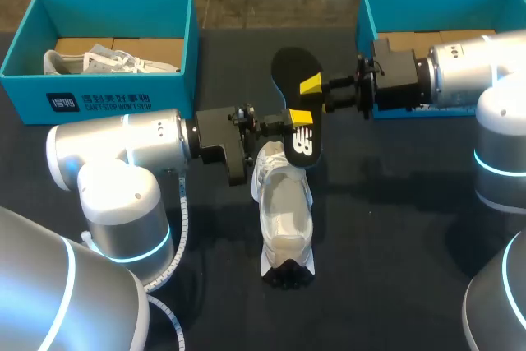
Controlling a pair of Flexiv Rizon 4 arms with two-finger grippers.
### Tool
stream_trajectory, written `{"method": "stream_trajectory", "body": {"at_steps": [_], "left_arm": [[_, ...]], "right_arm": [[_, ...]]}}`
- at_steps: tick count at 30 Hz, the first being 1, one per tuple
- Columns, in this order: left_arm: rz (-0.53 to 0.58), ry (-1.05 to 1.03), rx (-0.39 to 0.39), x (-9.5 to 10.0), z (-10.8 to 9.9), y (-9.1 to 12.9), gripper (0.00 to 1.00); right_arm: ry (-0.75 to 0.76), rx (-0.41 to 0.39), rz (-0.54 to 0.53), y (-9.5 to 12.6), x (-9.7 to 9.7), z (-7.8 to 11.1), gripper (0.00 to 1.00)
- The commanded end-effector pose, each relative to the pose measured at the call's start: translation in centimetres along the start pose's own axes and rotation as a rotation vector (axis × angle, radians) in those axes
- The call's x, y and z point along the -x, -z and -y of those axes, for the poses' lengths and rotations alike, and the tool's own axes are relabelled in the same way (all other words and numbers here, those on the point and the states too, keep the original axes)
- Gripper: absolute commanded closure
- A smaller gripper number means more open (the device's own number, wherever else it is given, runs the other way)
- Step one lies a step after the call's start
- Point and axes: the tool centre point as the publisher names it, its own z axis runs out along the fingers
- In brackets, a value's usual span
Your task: Take the shoe out of the shoebox, open the shoe tongue, remove and reinsert the insole, then place the shoe into the shoebox
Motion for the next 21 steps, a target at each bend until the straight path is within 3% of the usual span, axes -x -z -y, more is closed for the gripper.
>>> {"method": "stream_trajectory", "body": {"at_steps": [1, 2, 3, 6, 13, 14, 15, 16, 21], "left_arm": [[-0.005, -0.001, 0.003, 0.0, 0.1, -0.3, 1.0], [-0.005, -0.001, 0.003, 0.0, 0.1, -0.2, 1.0], [-0.005, -0.001, 0.003, 0.0, 0.2, -0.2, 1.0], [-0.004, -0.001, 0.003, 0.0, 0.2, -0.2, 1.0], [0.001, -0.005, 0.0, 0.4, 0.5, -0.1, 1.0], [0.002, -0.003, -0.003, 0.6, 0.6, 0.0, 0.84], [0.003, -0.003, -0.004, 0.8, 0.5, 0.1, 0.13], [0.003, -0.002, -0.004, 1.0, 0.5, 0.3, 0.0], [-0.013, 0.0, -0.002, 1.6, -0.1, 2.3, 0.0]], "right_arm": [[0.006, -0.001, -0.005, -0.2, 0.2, -0.2, 0.72], [0.006, 0.001, -0.007, -0.2, 0.3, -0.2, 0.74], [0.007, 0.003, -0.011, -0.2, 0.3, -0.2, 0.84], [0.007, 0.007, -0.016, -0.2, 0.5, -0.2, 0.98], [0.007, 0.021, -0.03, -0.1, 0.6, 0.0, 1.0], [0.006, 0.021, -0.031, -0.1, 0.7, 0.0, 1.0], [0.006, 0.021, -0.034, -0.1, 0.7, 0.0, 1.0], [0.006, 0.021, -0.035, -0.1, 0.8, 0.1, 1.0], [0.014, 0.021, -0.035, 0.3, 1.1, 0.4, 1.0]]}}
